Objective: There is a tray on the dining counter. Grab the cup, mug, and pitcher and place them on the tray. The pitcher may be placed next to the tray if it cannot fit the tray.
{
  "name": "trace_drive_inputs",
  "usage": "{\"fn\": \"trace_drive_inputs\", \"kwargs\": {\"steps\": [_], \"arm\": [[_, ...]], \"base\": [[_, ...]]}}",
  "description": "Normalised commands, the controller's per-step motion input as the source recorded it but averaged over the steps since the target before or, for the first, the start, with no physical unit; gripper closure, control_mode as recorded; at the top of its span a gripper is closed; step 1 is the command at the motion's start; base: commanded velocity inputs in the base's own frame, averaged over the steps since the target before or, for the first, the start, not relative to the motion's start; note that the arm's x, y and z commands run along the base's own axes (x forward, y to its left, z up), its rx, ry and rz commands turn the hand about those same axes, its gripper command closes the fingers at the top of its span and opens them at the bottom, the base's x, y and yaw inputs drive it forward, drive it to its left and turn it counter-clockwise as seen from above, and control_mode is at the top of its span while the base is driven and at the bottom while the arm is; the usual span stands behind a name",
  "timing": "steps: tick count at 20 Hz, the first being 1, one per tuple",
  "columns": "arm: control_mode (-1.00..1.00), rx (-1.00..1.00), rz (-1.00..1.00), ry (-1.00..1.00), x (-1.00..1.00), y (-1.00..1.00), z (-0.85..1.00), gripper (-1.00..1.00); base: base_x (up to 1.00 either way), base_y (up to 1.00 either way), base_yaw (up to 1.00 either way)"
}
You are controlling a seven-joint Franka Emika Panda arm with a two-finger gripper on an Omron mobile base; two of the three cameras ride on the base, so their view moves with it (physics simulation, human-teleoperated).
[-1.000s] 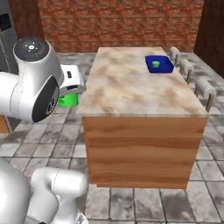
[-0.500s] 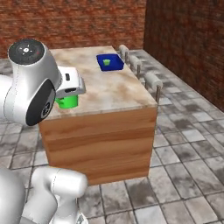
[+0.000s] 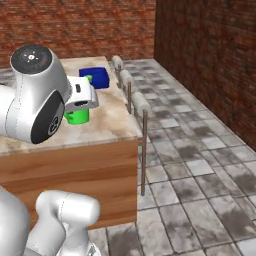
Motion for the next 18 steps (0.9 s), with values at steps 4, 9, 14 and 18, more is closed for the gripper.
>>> {"fn": "trace_drive_inputs", "kwargs": {"steps": [4, 9, 14, 18], "arm": [[1.00, 0.00, 0.00, 0.00, 0.00, 0.00, 0.00, 1.00], [1.00, 0.00, 0.00, 0.00, 0.00, 0.00, 0.00, 1.00], [1.00, 0.00, 0.00, 0.00, 0.00, 0.00, 0.00, 1.00], [1.00, 0.00, 0.00, 0.00, 0.00, 0.00, 0.00, 1.00]], "base": [[1.00, -0.99, 0.02], [1.00, -1.00, 0.04], [0.99, -1.00, 0.08], [0.84, -1.00, 0.16]]}}
